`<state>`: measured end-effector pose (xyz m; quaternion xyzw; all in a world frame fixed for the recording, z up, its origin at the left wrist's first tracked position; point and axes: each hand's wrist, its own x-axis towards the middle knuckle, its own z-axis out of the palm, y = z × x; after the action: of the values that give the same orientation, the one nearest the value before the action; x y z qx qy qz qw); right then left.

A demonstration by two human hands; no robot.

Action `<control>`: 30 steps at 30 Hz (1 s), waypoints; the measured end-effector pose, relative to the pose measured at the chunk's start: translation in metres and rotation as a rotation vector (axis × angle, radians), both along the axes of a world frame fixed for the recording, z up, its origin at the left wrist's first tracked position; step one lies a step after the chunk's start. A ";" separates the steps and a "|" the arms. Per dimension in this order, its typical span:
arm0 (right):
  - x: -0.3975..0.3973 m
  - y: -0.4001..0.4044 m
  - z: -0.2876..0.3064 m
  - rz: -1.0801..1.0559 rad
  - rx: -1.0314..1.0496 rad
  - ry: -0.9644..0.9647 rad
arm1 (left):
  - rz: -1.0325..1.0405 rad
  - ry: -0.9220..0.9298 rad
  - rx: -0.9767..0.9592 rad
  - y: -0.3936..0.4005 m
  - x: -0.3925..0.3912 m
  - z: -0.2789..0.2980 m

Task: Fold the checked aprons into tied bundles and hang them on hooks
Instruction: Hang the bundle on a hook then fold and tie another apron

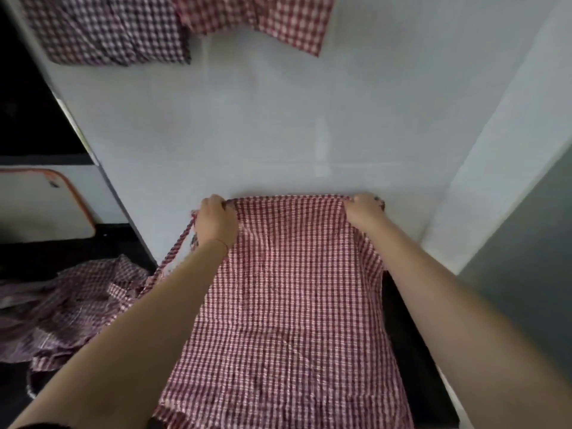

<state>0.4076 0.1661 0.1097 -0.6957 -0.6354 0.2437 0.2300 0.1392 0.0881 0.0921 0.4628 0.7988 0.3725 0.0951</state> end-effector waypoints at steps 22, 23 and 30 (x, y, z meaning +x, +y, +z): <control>0.007 -0.064 -0.024 0.336 -0.669 -0.542 | -0.215 0.292 -0.553 -0.042 0.022 -0.039; 0.004 -0.070 -0.019 0.357 -0.845 -0.610 | -0.286 0.343 -0.758 -0.042 0.025 -0.034; -0.011 -0.084 -0.049 0.526 -1.092 -0.735 | -0.595 0.184 -1.662 -0.037 0.040 -0.078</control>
<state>0.3961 0.0820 0.0604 -0.5722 -0.6057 0.3245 -0.4476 0.1790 0.0509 0.0138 0.4607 0.6622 -0.4069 0.4287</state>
